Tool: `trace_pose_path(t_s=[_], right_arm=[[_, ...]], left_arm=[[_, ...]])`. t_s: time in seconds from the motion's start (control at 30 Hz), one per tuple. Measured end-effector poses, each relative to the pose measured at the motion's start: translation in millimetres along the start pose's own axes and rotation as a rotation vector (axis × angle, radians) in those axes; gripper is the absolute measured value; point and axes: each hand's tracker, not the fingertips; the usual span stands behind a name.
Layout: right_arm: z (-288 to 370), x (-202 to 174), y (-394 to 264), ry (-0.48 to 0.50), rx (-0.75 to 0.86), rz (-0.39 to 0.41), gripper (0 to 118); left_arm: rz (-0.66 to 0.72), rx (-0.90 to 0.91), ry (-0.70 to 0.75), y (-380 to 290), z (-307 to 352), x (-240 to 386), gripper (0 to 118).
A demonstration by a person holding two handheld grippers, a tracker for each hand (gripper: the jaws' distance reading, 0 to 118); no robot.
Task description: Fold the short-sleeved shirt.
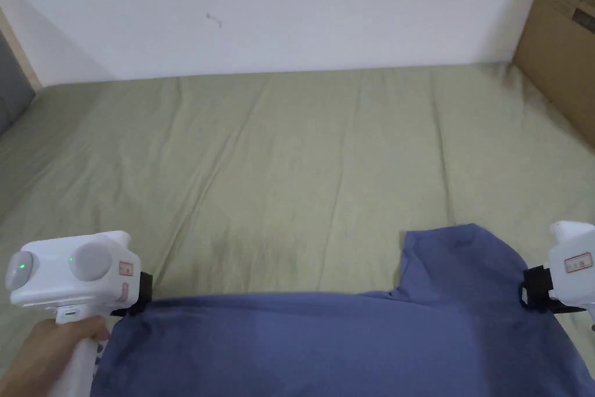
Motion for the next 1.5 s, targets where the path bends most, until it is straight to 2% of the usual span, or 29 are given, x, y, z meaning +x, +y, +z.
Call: trace_pose_path(t_s=[0.17,0.37,0.47,0.53,0.67,0.7,0.73,0.77,0.8,0.83,0.87,0.97,1.0,1.03,1.07,1.1,1.13,1.17,1.23,1.3,1.37,1.43,1.47,1.5], right_arm=[[64.4,1.0,-28.0,0.038,0.063,0.024,2],[134.6,10.4,-105.6,0.075,0.113,0.049,2],[142.0,15.0,-161.7,0.053,0.060,0.068,2],[133.5,18.0,-201.3,0.024,0.010,0.108,2],[104.1,20.8,-246.0,-0.032,-0.030,0.076,3],[98.6,20.1,-254.6,-0.050,-0.022,0.068,8],[96.7,18.3,-258.2,-0.063,-0.019,0.063,24],[95.7,16.2,-260.7,-0.103,-0.020,0.065,56],[91.1,21.0,-260.4,-0.151,-0.032,0.078,76],[91.9,18.9,-259.7,-0.180,-0.038,0.100,85],[94.9,16.0,-258.9,-0.201,-0.030,0.118,84],[116.6,3.1,-249.6,-0.168,0.024,0.119,83],[125.7,-3.8,-245.5,-0.139,0.085,0.120,79],[133.8,-12.0,-242.2,-0.109,0.137,0.128,70],[141.2,-22.0,-239.7,-0.085,0.170,0.127,57],[145.4,-31.5,-236.4,-0.062,0.190,0.120,57],[146.8,-42.7,-233.8,-0.057,0.198,0.098,54],[146.5,-52.4,-232.6,-0.056,0.200,0.084,44],[139.9,-77.8,-235.7,-0.010,0.240,0.076,1],[129.5,-97.2,-239.1,0.002,0.238,0.081,0],[119.9,-115.5,-242.3,0.062,0.197,0.078,0],[113.3,-130.5,-245.6,0.113,0.171,0.115,0],[112.8,-137.5,-247.2,0.091,0.181,0.129,0],[110.8,-144.7,-248.5,0.082,0.182,0.155,0]], left_arm=[[0.034,0.114,-0.096,-38.1,85.1,-21.7,3],[-0.028,0.180,-0.073,-122.6,182.4,-45.8,3],[-0.005,0.147,-0.093,-178.9,194.3,-55.1,3],[-0.053,0.065,-0.055,-213.3,179.0,-56.6,3],[-0.024,-0.048,-0.051,-261.6,149.3,-60.8,6],[-0.017,-0.021,-0.065,-267.6,145.5,-60.4,16],[0.014,-0.018,-0.045,-271.9,144.0,-61.0,35],[0.011,-0.042,-0.002,-273.3,143.4,-60.1,66],[0.005,-0.056,0.033,-275.4,144.4,-58.8,89],[-0.017,-0.037,0.052,-276.3,148.4,-59.1,104],[-0.031,-0.021,0.064,-276.4,153.4,-58.6,107],[-0.026,0.063,0.072,-268.0,171.7,-61.7,100],[-0.007,0.089,0.039,-266.1,180.5,-59.2,88],[0.014,0.110,-0.021,-264.9,189.3,-56.4,66],[0.032,0.137,-0.072,-264.2,196.1,-52.9,26],[0.045,0.161,-0.111,-263.8,199.9,-49.2,26],[0.035,0.167,-0.142,-264.0,200.2,-45.3,16],[0.045,0.176,-0.163,-266.3,201.9,-39.6,3],[0.064,0.166,-0.231,-270.3,194.6,-37.0,1],[0.103,0.127,-0.278,-275.3,184.2,-35.3,0],[0.119,0.127,-0.268,-279.7,177.0,-40.5,0],[0.177,0.138,-0.276,-282.1,173.0,-52.8,2],[0.206,0.136,-0.295,-282.3,171.6,-60.6,18],[0.244,0.133,-0.309,-282.8,169.5,-70.9,41]])
